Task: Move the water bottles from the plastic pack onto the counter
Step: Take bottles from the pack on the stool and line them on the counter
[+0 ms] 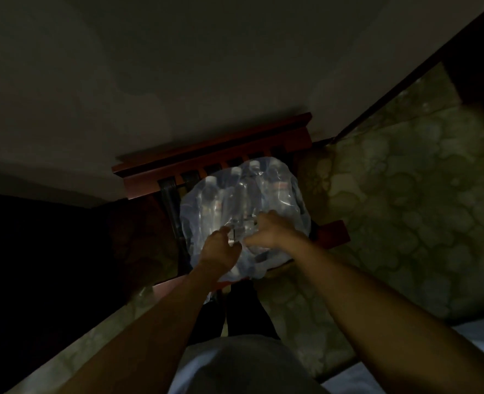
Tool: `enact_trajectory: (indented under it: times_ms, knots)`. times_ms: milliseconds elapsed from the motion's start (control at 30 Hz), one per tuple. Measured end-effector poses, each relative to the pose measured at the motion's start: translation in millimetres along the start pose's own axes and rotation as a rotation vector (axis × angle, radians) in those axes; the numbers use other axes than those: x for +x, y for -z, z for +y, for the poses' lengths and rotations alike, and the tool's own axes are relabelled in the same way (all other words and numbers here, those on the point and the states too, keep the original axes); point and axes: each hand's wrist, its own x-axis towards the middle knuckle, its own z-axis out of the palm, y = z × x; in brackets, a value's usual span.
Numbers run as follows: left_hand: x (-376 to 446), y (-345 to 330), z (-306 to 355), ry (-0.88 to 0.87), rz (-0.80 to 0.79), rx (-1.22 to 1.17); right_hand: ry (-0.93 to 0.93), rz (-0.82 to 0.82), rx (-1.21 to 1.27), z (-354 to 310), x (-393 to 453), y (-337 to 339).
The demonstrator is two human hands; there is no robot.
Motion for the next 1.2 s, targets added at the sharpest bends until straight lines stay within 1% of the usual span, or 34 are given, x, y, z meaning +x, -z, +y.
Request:
enact_trajectory:
  times_ms: [100,167,233,300,333,400,433,467,500,567,633,700,767,833,900,967,1067,1133,1200]
  knots:
    - [-5,5,9,0.12,0.033,-0.227,-0.046,0.028,-0.012,-4,-15,23]
    - [-7,11,18,0.176,0.018,-0.334,-0.087,0.028,0.087,-12,-23,38]
    - [-9,18,30,0.228,-0.022,-0.438,-0.117,0.003,0.244,-22,-30,53]
    - [-14,30,44,0.3,-0.073,-0.654,-0.119,-0.021,0.326,-31,-36,67]
    - [-16,38,50,0.327,-0.144,-0.813,-0.109,-0.021,0.332,-36,-39,72]
    - [-21,57,60,0.33,-0.362,-1.127,-0.068,-0.008,0.255,-45,-45,80]
    - [-24,64,64,0.326,-0.439,-1.217,-0.038,-0.002,0.16,-50,-49,82]
    - [-26,71,66,0.334,-0.469,-1.256,-0.007,-0.002,0.064,-54,-53,84]
    - [-28,75,68,0.35,-0.485,-1.276,0.015,-0.015,0.002,-58,-57,85]
    - [-32,79,68,0.37,-0.49,-1.285,0.054,-0.089,-0.007,-62,-63,86]
    - [-36,82,64,0.375,-0.456,-1.271,0.086,-0.197,0.075,-63,-67,87]
    - [-37,85,58,0.287,-0.448,-1.3,0.081,-0.223,0.155,-60,-68,89]
    - [-37,88,52,0.209,-0.394,-1.336,0.066,-0.162,0.276,-52,-60,89]
    - [-36,91,47,0.183,-0.275,-1.348,0.048,-0.032,0.411,-42,-43,78]
    - [-35,91,37,0.192,-0.182,-1.332,-0.004,0.079,0.508,-32,-20,52]
    - [-33,88,23,0.222,-0.095,-1.244,-0.048,0.108,0.575,-26,8,16]
    - [-33,82,7,0.269,0.014,-1.108,-0.123,0.11,0.506,-28,33,-40]
    - [-33,79,2,0.265,0.041,-1.061,-0.142,0.132,0.462,-33,39,-68]
    - [-33,76,-2,0.266,0.063,-1.028,-0.189,0.169,0.501,-38,46,-82]
